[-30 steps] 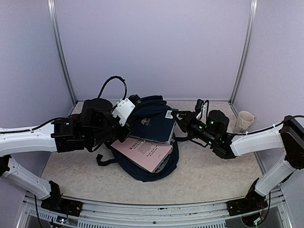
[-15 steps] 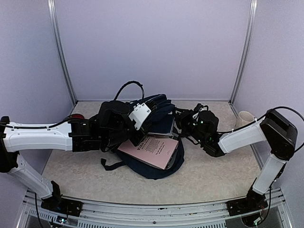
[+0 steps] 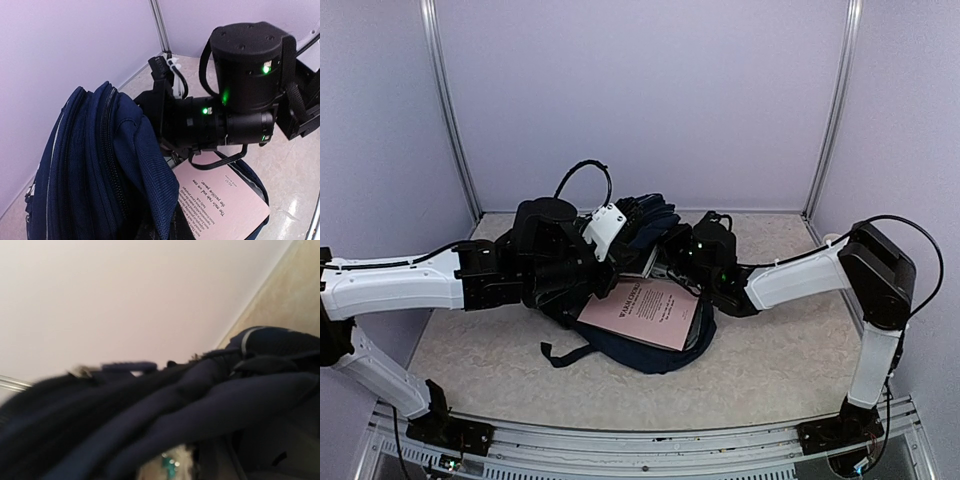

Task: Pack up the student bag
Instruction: Adjust the book in the largest pocket of the bag, then place the largest pocket of the bag in the student bag.

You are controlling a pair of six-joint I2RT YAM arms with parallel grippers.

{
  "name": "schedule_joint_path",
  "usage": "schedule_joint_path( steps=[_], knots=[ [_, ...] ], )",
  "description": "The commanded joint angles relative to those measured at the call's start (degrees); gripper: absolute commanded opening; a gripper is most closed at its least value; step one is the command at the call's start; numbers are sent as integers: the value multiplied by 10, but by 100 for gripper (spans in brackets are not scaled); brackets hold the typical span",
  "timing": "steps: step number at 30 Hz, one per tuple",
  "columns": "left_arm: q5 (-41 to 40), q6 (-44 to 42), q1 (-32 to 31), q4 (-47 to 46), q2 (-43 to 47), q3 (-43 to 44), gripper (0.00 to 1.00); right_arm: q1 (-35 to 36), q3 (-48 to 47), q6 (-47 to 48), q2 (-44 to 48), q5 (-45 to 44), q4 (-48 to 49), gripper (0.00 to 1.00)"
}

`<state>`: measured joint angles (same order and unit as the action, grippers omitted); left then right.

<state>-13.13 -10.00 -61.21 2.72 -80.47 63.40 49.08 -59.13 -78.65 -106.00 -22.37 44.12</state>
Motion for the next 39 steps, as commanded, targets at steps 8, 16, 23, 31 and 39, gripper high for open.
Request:
schedule_joint_path(
  steps=[8,16,23,31,39],
  knots=[
    [56,55,45,-59,47,-5,0,19,-49,109,-39,53,-34,27],
    [47,82,54,-57,60,-44,0,8,-45,268,57,178,-194,65],
    [41,89,56,-57,62,-58,0,4,-9,333,153,221,-284,74],
    [47,103,56,-24,41,-58,0,-8,33,387,246,232,-459,74],
    [93,109,50,22,30,-61,42,-33,92,369,287,175,-611,82]
  ],
)
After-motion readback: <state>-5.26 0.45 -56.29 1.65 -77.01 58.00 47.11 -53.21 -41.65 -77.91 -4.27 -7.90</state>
